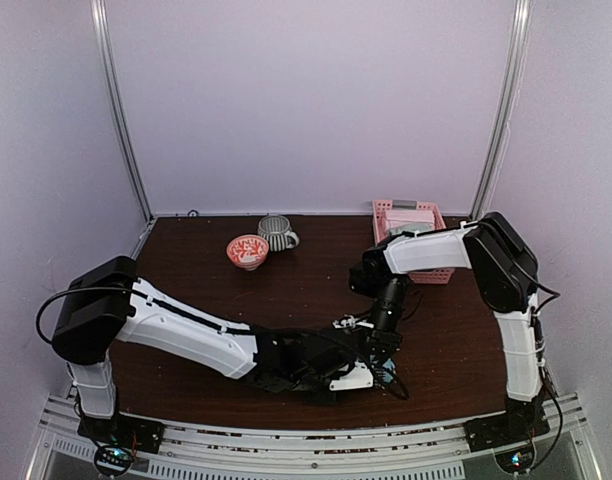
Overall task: Roll the towels
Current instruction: Roll the towel at the center of the board.
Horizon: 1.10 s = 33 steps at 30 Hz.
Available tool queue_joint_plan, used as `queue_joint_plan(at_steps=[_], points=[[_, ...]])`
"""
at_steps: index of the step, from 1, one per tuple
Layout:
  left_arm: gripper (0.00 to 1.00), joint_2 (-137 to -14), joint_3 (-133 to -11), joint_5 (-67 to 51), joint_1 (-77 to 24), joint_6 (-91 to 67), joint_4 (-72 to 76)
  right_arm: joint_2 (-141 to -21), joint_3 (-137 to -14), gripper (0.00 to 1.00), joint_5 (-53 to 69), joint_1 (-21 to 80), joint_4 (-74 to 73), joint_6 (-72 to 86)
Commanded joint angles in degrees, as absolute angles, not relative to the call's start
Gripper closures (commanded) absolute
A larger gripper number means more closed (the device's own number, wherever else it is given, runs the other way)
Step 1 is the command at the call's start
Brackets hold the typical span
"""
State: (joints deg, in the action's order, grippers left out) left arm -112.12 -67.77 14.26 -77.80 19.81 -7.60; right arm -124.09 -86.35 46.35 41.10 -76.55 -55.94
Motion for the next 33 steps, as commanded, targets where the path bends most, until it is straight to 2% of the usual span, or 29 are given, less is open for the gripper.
queue_joint_plan(at_steps=[1, 4, 7, 10, 14, 21, 25, 29, 33], points=[[0.66, -115.2, -69.9, 10.4, -77.4, 18.5, -7.3, -126.5, -86.8, 0.82, 44.6, 41.4, -75.7, -56.2], [0.76, -116.4, -71.6, 9.5, -76.9, 16.8, -9.8, -125.8, -87.2, 0.79, 45.1, 41.4, -76.8, -57.0], [0.85, -116.9, -72.6, 8.3, -76.6, 15.2, -12.4, -122.2, -87.1, 0.66, 45.9, 41.2, -77.7, -58.5], [0.89, -116.9, -73.2, 6.8, -76.5, 13.5, -15.6, -115.6, -87.8, 0.59, 45.0, 40.7, -77.6, -58.8], [0.92, -116.7, -73.9, 5.5, -76.4, 10.4, -20.0, -108.4, -93.1, 0.54, 43.0, 37.6, -77.1, -51.8], [0.94, -117.3, -75.9, -4.2, -74.4, 3.7, -25.5, -92.8, -98.4, 0.54, 43.4, 28.7, -71.3, -38.1], [0.94, -119.3, -77.5, -13.5, -70.7, -0.1, -27.3, -80.0, -93.6, 0.54, 43.3, 24.1, -62.4, -34.3], [0.94, -121.6, -79.2, -21.1, -66.7, -4.1, -28.4, -70.8, -85.0, 0.52, 45.0, 25.6, -60.2, -38.8], [0.94, -123.0, -79.8, -25.6, -63.7, -7.2, -28.2, -67.3, -78.6, 0.55, 38.7, 35.7, -64.4, -46.8]])
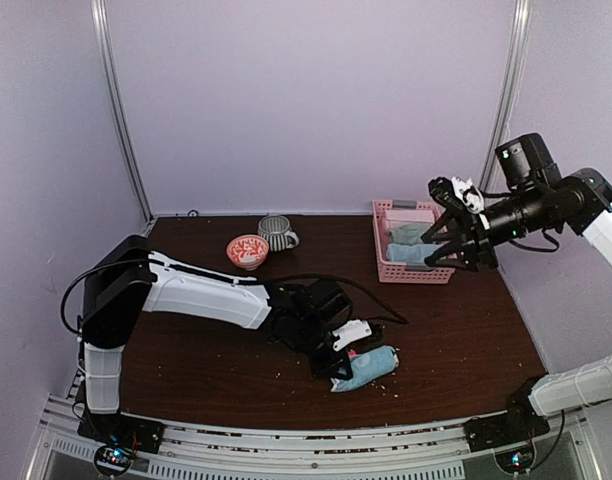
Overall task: Roll the towels
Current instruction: Roll the towel at the center of the board, then pick up the towel from the center of the board.
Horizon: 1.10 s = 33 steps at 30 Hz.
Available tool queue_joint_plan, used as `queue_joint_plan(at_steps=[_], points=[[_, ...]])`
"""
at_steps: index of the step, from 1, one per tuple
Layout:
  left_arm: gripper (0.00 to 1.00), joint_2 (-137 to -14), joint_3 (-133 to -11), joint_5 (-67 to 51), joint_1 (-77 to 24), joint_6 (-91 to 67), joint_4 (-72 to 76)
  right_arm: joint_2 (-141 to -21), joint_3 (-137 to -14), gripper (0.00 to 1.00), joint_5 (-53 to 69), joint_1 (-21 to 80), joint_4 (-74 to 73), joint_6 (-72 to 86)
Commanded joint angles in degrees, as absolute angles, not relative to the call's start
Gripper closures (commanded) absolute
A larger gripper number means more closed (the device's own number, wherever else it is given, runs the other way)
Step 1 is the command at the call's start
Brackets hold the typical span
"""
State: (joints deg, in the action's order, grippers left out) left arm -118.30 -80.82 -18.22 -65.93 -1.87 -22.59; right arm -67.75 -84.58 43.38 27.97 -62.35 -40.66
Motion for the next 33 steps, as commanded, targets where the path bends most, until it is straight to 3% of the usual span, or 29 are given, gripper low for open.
queue_joint_plan(at_steps=[1, 10, 16, 26, 33], points=[[0.95, -123.2, -80.0, -26.5, -63.2, -7.7, -28.0, -67.0, -76.9, 0.56, 36.1, 38.5, -64.5, -46.9], [0.95, -123.8, -79.8, -27.0, -62.5, -8.2, -27.7, -67.0, -59.9, 0.63, 17.5, 59.6, -55.9, -43.7], [0.96, -123.7, -79.2, -28.5, -61.9, -8.8, -26.9, -69.1, -46.6, 0.52, -5.2, 66.6, -34.2, -39.7], [0.96, -123.6, -79.4, -28.6, -61.1, -8.6, -26.9, -78.3, -41.6, 0.47, -12.1, 67.4, -18.5, -39.6], [0.96, -123.7, -79.7, -29.2, -60.9, -8.4, -26.9, -82.9, -40.1, 0.40, -9.2, 67.4, -16.1, -42.1]])
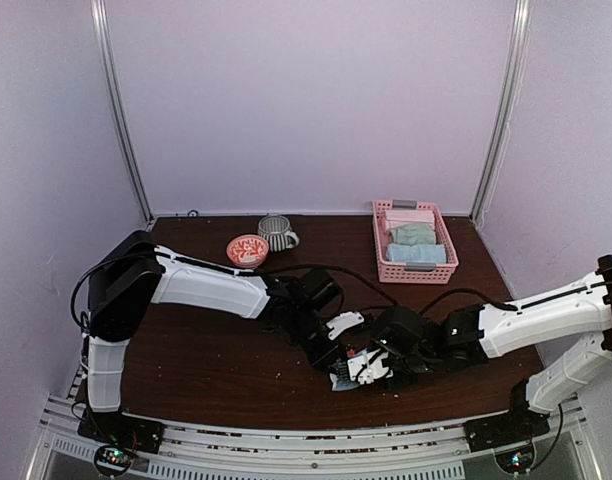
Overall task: Roll the towels
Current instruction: Pick up the towel from the center of the board.
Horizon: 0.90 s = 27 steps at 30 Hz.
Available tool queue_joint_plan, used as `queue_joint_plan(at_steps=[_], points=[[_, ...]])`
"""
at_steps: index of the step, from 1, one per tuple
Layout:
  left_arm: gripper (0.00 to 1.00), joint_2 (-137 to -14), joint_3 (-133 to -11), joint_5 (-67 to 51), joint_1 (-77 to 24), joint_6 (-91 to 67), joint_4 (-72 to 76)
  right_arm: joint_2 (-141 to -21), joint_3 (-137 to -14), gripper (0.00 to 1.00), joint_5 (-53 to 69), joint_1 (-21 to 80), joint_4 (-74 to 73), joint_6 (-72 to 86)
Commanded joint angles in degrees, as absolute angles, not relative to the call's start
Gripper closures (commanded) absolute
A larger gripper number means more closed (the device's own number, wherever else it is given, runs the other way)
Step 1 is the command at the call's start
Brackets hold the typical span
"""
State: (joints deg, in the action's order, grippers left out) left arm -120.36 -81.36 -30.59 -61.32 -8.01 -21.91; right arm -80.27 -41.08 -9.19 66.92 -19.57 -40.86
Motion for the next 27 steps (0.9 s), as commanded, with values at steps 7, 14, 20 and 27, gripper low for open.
queue_joint_plan(at_steps=[7, 14, 20, 27], points=[[0.96, -123.0, -79.9, -29.9, -60.8, -8.2, -26.2, -89.0, -40.0, 0.42, -10.0, 67.3, -12.5, -42.0], [0.78, -120.3, -79.6, -30.3, -59.2, -7.8, -24.7, -94.1, -41.0, 0.81, -14.8, 67.2, -10.2, -44.7], [0.56, -111.5, -79.3, -20.8, -55.1, -5.7, -27.6, -89.2, -43.3, 0.89, -13.4, 66.8, -15.5, -45.5], [0.51, -101.8, -82.8, -4.0, -48.6, -2.6, -31.2, -83.9, -50.4, 0.91, -10.7, 60.7, -25.8, -47.5]])
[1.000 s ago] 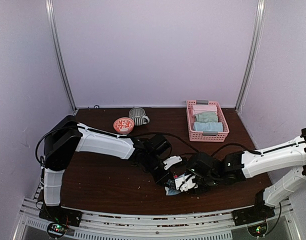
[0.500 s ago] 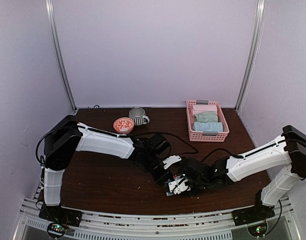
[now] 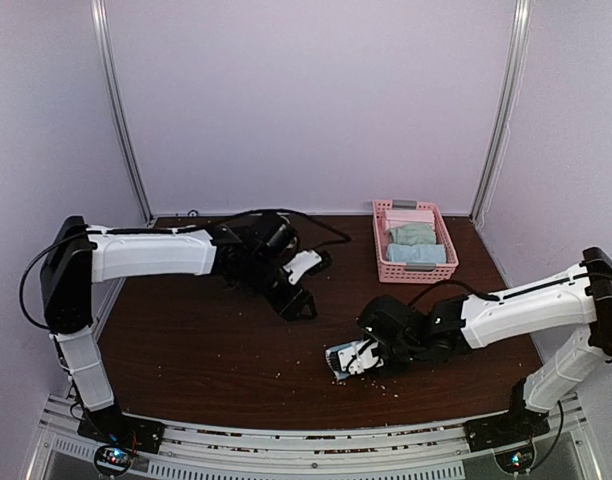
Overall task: Roll the towels
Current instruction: Pick up the towel from the center of the board, then place the towel in the bin.
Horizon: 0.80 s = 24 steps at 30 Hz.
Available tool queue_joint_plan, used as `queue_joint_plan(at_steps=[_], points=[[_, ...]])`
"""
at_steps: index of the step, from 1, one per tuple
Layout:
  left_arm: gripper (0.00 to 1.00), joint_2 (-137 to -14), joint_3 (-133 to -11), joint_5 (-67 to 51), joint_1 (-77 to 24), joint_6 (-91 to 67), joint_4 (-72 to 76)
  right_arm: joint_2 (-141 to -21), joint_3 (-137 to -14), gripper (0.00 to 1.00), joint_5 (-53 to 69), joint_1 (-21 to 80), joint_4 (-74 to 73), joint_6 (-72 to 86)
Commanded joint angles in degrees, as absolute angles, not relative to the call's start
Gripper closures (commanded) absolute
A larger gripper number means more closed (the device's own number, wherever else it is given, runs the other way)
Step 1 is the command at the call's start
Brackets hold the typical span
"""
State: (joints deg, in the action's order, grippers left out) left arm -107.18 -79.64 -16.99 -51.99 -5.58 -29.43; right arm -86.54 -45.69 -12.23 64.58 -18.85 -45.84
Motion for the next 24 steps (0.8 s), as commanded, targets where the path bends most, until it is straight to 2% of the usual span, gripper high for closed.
queue_joint_plan(at_steps=[1, 7, 14, 24], points=[[0.51, -100.6, -82.9, -1.6, -48.3, -1.7, -30.8, -83.9, -51.5, 0.91, -10.7, 59.1, -26.7, -48.1], [0.51, -96.8, -80.0, 5.1, -48.0, 2.6, -25.6, -84.5, -60.1, 0.91, -10.1, 46.7, -31.3, -54.0], [0.51, -93.5, -74.2, 7.6, -47.7, 4.8, -19.8, -91.0, -77.5, 0.92, -9.3, 30.7, -36.2, -59.5], [0.51, -91.6, -70.7, 6.3, -47.3, 4.9, -17.6, -104.8, -91.8, 0.92, -7.3, 19.7, -40.5, -61.1]])
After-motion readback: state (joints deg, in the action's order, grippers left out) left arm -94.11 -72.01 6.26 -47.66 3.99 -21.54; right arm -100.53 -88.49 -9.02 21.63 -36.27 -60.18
